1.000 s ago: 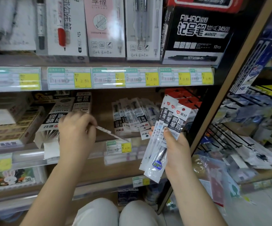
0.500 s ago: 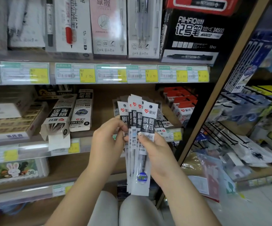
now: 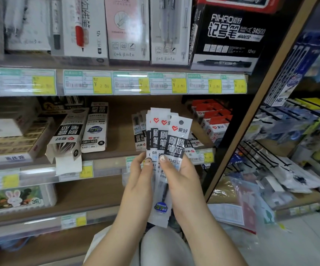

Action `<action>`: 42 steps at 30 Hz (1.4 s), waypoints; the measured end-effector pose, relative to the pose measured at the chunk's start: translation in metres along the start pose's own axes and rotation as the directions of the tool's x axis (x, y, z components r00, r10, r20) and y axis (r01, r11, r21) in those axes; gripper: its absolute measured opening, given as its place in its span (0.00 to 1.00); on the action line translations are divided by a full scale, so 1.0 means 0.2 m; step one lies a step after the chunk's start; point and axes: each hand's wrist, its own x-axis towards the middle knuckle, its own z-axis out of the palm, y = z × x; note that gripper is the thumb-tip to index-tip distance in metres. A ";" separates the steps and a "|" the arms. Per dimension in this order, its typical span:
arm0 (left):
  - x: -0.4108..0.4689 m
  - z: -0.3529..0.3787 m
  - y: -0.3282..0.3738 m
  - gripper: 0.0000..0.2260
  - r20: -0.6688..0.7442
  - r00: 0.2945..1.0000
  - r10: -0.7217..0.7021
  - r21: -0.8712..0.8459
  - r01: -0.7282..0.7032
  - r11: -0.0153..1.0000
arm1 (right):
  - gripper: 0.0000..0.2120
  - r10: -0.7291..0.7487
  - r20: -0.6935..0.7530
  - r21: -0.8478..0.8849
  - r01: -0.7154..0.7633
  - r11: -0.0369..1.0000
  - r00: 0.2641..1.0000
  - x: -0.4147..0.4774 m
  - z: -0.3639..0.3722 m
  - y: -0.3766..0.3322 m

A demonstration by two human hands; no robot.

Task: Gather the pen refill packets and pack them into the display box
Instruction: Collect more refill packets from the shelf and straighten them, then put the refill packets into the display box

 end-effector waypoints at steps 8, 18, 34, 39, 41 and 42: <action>-0.04 -0.02 0.04 0.12 -0.106 0.990 0.092 0.096 -0.082 0.992 | 0.13 -0.054 -0.024 0.030 0.054 0.998 0.998 0.00 0.07 0.03; -0.02 -0.06 0.02 0.16 -0.028 0.994 0.105 0.227 -0.096 0.969 | 0.12 -0.179 -0.072 -0.196 0.162 0.967 0.981 -0.01 0.05 0.05; 0.10 -0.50 0.23 0.05 -0.298 0.675 0.674 0.781 -0.233 0.579 | 0.05 0.172 0.102 0.049 -0.178 0.983 0.980 0.11 0.06 0.00; 0.30 -0.80 0.16 0.16 -0.404 0.797 0.448 0.835 0.122 0.536 | 0.05 0.120 0.116 0.065 -0.128 0.990 0.986 0.10 0.13 0.00; 0.34 -0.82 0.14 0.13 -0.400 0.843 0.359 0.839 0.179 0.514 | 0.03 0.124 0.116 0.047 -0.130 0.990 0.986 0.09 0.15 0.01; 0.36 -0.83 0.13 0.12 -0.402 0.834 0.378 0.842 0.175 0.510 | 0.03 0.124 0.111 0.038 -0.129 0.991 0.986 0.09 0.16 0.01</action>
